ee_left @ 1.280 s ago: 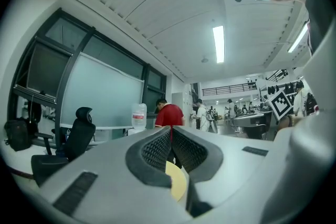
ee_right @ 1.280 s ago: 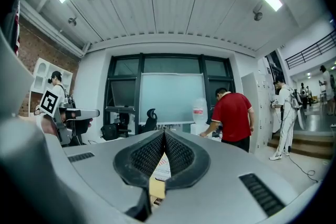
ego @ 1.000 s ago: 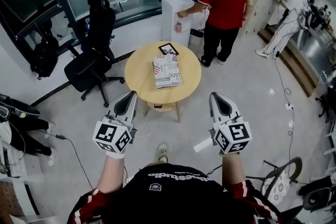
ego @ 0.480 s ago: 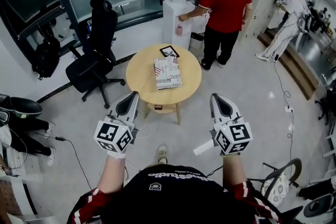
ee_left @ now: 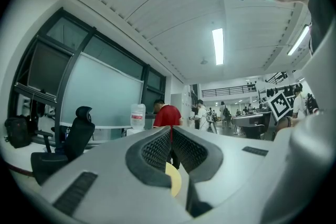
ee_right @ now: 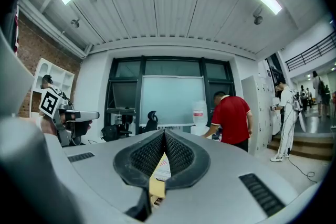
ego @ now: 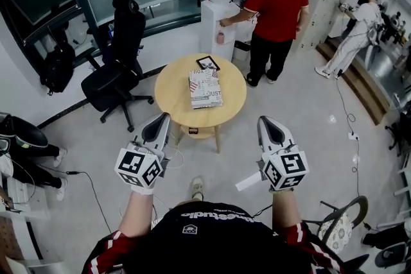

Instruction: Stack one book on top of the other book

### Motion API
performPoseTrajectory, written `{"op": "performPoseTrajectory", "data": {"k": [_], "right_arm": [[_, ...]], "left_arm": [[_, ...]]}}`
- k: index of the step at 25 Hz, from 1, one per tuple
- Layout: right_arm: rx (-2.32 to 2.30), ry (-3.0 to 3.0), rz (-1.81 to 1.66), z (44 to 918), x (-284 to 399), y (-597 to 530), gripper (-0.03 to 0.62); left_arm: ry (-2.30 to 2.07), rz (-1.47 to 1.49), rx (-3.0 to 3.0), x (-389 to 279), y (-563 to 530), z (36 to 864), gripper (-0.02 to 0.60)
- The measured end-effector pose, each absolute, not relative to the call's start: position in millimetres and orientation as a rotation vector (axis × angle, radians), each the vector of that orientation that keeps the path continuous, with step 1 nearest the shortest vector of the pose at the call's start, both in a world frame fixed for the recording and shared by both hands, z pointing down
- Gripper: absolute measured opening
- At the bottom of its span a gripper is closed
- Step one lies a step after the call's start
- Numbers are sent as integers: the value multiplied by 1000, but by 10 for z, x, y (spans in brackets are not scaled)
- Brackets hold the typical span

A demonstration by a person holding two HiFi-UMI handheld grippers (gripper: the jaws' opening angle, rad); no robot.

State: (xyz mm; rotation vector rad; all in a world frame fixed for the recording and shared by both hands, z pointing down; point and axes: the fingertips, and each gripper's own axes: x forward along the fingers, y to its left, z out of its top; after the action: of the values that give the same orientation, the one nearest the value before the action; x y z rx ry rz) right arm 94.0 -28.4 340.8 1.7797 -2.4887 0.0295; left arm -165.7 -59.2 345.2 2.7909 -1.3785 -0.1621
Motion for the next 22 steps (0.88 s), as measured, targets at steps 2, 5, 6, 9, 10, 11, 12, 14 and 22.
{"op": "performPoseTrajectory", "data": {"k": [2, 5, 6, 9, 10, 11, 12, 14, 22], "right_arm": [[1780, -2489, 30, 3407, 942, -281, 29], [1780, -2491, 25, 3382, 931, -276, 29], [1781, -2491, 23, 3371, 927, -273, 29], [1783, -2494, 25, 3371, 939, -262, 29], [1784, -2494, 28, 3383, 949, -257, 29], [1785, -2494, 31, 3397, 957, -251, 29], [1786, -2494, 33, 3408, 960, -243, 29], [1789, -2495, 34, 3416, 958, -225, 29], [1799, -2495, 48, 3448, 1008, -225, 29]], "left_arm": [[-1380, -164, 2784, -1666, -580, 3459, 23], [-1381, -164, 2781, -1675, -568, 3444, 23], [-1380, -165, 2781, -1677, -566, 3432, 23], [-1374, -171, 2778, -1659, -561, 3414, 23], [-1371, -173, 2778, -1647, -556, 3415, 23], [-1369, -175, 2779, -1635, -551, 3417, 23], [-1367, -176, 2782, -1627, -544, 3418, 23], [-1365, -174, 2787, -1618, -534, 3422, 23], [-1344, -178, 2787, -1558, -520, 3401, 23]]}}
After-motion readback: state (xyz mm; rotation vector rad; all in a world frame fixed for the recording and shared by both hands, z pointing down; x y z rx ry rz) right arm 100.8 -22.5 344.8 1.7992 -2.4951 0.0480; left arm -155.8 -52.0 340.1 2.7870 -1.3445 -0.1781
